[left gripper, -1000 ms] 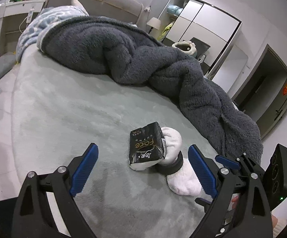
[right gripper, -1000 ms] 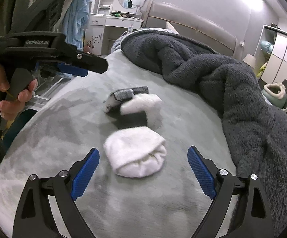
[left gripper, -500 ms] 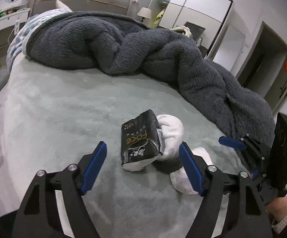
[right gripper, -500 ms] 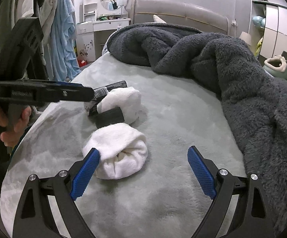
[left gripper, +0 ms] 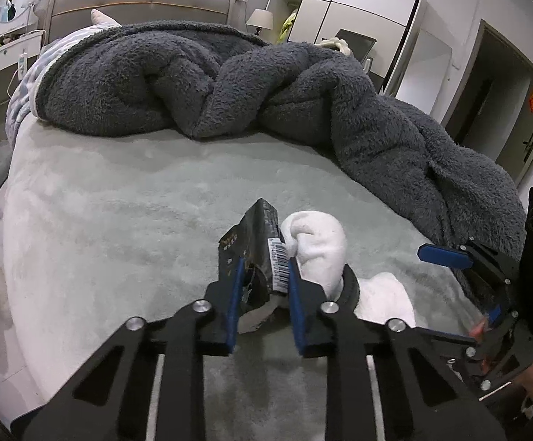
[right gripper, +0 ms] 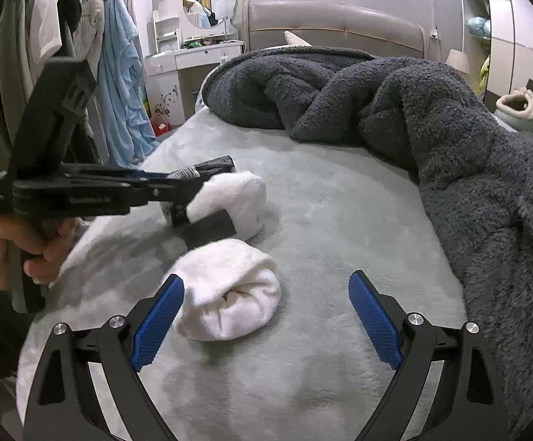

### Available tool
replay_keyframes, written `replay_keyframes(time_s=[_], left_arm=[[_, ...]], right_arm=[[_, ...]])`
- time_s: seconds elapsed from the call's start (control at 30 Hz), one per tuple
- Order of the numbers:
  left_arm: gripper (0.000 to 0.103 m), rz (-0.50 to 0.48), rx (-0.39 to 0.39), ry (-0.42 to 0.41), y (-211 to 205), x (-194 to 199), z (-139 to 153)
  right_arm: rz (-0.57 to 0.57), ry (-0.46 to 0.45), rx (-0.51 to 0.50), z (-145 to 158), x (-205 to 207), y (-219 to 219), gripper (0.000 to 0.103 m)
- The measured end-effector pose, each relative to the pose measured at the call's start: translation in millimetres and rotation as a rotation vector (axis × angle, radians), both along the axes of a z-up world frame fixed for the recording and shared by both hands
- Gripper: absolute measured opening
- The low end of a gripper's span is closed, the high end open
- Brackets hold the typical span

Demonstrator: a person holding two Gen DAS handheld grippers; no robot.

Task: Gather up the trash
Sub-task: 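Grasp the black tissue packet with the left tool while the right tool grasps a white sock, then carry the tissue packet and white sock over the teal bin with both tools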

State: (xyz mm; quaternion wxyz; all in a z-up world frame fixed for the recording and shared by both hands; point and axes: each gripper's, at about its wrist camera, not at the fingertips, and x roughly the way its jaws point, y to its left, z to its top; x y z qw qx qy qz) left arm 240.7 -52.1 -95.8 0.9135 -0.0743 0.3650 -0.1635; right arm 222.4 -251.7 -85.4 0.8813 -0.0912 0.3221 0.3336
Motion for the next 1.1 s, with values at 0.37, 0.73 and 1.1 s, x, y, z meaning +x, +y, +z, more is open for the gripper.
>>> replay_keyframes(time_s=[0.37, 0.73, 1.1], left_arm=[[0.014, 0.028, 0.004, -0.031, 13, -5, 11], [0.014, 0.044, 0.008, -0.051, 21, -11, 19], [0.014, 0.084, 0.054, -0.047, 34, -27, 24]], right_arm=[[0.019, 0.103, -0.030, -16, 6, 17, 0.092], [0.025, 0.211, 0.023, -11, 11, 17, 0.040], [-0.080, 0.150, -0.029, 20, 14, 0, 0.038]])
